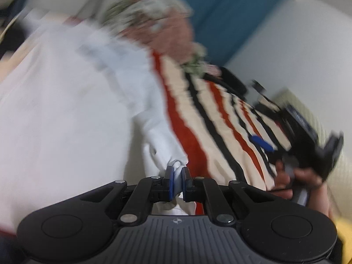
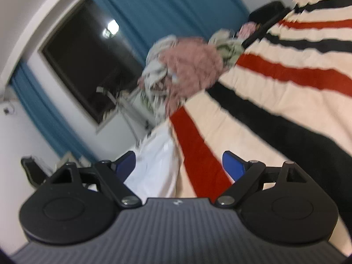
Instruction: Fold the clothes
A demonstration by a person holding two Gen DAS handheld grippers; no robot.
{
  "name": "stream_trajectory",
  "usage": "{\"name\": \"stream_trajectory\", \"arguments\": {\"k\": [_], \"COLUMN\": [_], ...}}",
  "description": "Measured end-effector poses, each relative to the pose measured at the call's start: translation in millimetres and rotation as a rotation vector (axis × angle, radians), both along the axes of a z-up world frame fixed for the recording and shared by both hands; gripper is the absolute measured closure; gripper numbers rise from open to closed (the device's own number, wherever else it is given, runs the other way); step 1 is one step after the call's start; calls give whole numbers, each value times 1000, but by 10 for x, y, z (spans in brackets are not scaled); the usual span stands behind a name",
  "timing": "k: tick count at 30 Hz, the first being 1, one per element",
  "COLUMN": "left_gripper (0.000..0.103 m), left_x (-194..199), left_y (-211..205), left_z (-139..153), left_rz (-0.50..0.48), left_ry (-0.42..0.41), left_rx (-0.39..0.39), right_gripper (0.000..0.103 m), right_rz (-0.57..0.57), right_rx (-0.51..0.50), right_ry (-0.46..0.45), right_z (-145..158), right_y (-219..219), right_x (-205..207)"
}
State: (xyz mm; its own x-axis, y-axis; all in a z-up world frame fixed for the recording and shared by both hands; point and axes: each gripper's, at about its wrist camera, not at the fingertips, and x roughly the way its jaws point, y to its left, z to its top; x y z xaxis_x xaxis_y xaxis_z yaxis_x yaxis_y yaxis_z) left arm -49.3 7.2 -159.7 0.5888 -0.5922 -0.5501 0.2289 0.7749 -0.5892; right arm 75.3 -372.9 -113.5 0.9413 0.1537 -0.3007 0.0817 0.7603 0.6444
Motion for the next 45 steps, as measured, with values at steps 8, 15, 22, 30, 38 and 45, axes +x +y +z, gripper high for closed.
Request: {"name": "stream_trajectory", "arguments": {"k": [8, 15, 22, 30, 38, 45], "left_gripper": [71, 42, 49, 101, 101, 83], "left_x": [219, 435, 644, 451, 342, 458], "left_y": [338, 157, -397, 340, 657, 753], "left_z": [-178, -45, -94, -262, -378, -88], "left_rz": [79, 77, -67, 66, 167, 134], "left_ry": [181, 143, 89, 184, 336, 298], "left_rx": [-3, 118, 312, -44, 67, 143], "right_gripper": [15, 15, 15, 16, 16, 16], "right_rz": [112, 118, 141, 183, 197, 186], "right_rx": [-64, -65, -104, -164, -177, -250], "right_ry": [87, 109, 138, 173, 192, 69], "right_z": [-40, -85, -120, -137, -86, 269], "right_y": [341, 382, 468, 638, 792, 1014], "right_x": [64, 80, 141, 219, 333, 754]}}
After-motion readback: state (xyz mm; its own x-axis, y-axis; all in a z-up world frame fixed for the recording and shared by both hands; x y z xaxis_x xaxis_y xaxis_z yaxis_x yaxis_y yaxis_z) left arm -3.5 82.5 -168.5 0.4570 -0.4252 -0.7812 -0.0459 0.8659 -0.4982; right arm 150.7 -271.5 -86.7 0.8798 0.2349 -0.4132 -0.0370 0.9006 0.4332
